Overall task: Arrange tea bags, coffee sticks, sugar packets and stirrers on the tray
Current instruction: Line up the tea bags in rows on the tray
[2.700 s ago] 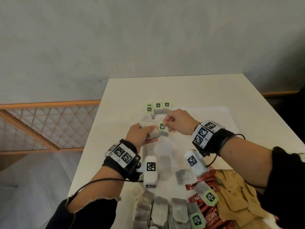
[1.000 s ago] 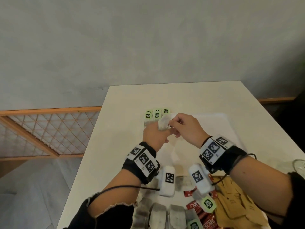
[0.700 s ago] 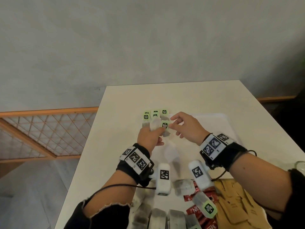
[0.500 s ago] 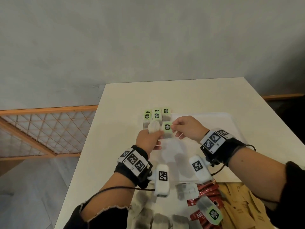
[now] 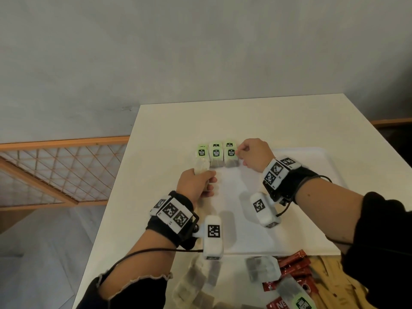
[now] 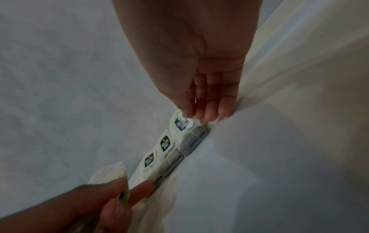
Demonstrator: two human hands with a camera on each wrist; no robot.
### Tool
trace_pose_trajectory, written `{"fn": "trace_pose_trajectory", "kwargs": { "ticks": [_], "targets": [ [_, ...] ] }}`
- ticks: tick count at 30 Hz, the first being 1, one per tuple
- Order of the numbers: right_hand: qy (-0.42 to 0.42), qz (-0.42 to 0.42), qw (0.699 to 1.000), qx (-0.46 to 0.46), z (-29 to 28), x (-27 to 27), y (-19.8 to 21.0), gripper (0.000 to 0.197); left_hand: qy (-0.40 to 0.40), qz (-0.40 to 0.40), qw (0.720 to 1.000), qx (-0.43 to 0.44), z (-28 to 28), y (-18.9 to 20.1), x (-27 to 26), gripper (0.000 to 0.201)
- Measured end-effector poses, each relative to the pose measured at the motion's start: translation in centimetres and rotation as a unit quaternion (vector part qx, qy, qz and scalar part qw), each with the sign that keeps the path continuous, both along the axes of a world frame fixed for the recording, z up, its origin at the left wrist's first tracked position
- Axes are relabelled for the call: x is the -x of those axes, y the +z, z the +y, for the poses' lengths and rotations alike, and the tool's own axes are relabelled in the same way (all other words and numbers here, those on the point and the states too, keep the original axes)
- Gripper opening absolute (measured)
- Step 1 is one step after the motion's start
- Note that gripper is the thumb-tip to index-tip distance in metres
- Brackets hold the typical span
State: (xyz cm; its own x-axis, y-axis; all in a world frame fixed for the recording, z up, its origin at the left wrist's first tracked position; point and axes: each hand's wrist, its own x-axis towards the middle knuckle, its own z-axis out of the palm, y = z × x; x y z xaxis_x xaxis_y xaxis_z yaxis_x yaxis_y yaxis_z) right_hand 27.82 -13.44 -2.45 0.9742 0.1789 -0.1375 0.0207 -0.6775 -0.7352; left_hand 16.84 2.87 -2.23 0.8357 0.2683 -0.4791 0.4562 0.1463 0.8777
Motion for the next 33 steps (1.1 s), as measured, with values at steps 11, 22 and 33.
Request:
{"fn": "trace_pose_trajectory", "kwargs": {
  "ticks": [11, 22, 33],
  "targets": [
    [0.019, -0.021, 0.995, -0.094, -0.4, 3.6, 2.1, 0.003, -0.053, 0.015, 0.985, 0.164, -0.4, 2.6, 1.7, 0.014],
    [0.061, 0.014, 0.981, -0.181, -1.9, 10.9, 5.3, 0.013, -0.162, -0.080, 0.982, 0.048, -3.0, 4.2, 6.7, 0.020],
    [0.019, -0.061, 0.990, -0.123, -2.8, 15.4, 5.8, 0.020, -0.054, -0.141, 0.981, -0.121, -4.5, 5.8, 10.7, 0.005]
  ]
}}
